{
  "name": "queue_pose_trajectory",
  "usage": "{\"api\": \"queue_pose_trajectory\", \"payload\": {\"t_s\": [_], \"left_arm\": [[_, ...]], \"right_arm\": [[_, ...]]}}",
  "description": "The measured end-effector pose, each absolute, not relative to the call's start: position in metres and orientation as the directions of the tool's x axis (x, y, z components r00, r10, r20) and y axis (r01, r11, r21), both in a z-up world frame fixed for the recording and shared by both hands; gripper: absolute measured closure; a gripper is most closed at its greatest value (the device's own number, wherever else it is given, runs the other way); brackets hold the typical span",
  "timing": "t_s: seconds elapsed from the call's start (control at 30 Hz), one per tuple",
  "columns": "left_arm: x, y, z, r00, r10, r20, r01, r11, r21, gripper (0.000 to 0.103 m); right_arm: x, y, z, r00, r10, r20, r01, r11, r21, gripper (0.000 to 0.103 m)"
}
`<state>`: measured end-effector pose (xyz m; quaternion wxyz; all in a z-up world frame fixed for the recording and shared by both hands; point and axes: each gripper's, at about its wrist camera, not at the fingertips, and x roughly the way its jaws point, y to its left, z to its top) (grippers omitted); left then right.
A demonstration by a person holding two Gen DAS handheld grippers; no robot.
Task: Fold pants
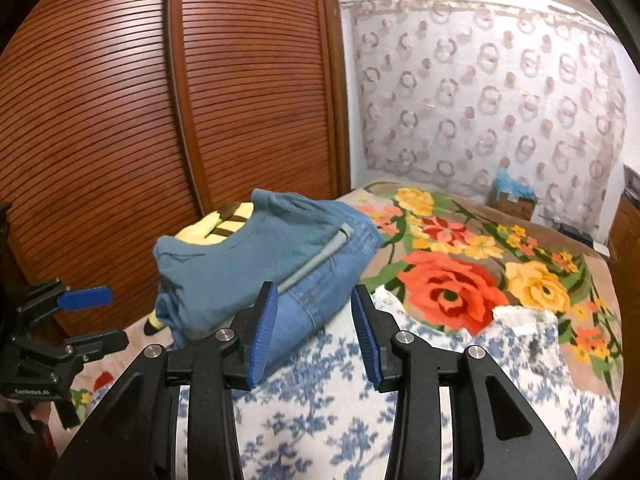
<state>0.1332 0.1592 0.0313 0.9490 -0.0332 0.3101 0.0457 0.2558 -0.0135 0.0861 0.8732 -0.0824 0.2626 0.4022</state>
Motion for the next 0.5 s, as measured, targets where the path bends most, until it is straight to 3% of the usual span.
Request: {"api": "queue_pose_trajectory", "payload": {"t_s": [0.5], "left_arm": [[0.118,0.103,0.027,0.803,0.017,-0.595,-0.043,0.999,-0.029,0.042]], "right_arm": [[0.202,-0.093,0.075,0.642,0.56,-0.523,-0.635,0.771,0.047,0.048]]}}
